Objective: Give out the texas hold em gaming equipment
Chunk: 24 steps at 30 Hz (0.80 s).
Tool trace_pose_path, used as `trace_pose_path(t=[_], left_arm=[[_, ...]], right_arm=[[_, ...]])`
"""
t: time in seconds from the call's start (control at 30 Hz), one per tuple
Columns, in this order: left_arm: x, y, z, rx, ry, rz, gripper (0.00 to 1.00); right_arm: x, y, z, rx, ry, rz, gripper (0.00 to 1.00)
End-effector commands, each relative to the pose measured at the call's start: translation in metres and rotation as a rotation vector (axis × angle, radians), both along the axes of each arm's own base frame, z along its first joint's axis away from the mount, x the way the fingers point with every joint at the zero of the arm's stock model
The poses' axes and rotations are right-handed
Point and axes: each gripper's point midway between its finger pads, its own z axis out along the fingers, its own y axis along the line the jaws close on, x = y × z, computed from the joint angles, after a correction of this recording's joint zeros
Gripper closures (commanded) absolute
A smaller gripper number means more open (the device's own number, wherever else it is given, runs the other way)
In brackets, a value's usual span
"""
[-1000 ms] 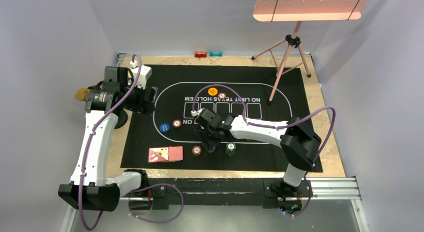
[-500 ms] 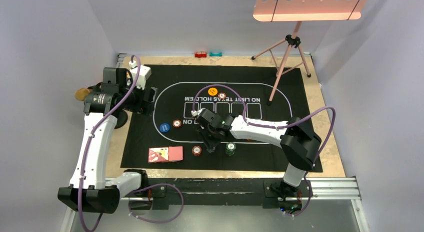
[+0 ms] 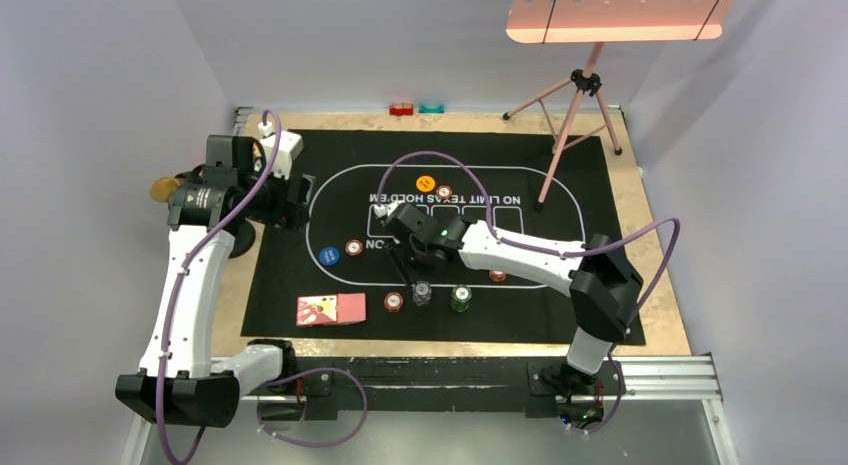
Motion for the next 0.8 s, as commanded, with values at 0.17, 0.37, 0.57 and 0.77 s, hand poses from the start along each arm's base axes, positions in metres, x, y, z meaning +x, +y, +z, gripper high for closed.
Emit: trace_pose_path(t=[0.17, 0.37, 0.57, 0.77], left_arm=[[0.016, 0.001, 0.007, -0.035, -0.02, 0.039, 0.0], [0.019, 0.002, 0.005, -0.034, -0.013, 0.049, 0.0], [0.02, 0.002, 0.002, -0.032, -0.009, 0.047, 0.0], [0.02, 0.001, 0.004, -0.035, -0.013, 0.042, 0.0]], right_arm=[[0.038, 0.063, 0.037, 0.111, -0.068, 0.042, 1.0], [0.052, 0.105, 0.01, 0.117, -0.028, 0.085, 1.0], [0.062, 0.132, -0.013, 0.13, -0.007, 0.102, 1.0], [0.061, 0.152, -0.023, 0.137, 0.01, 0.122, 1.0]])
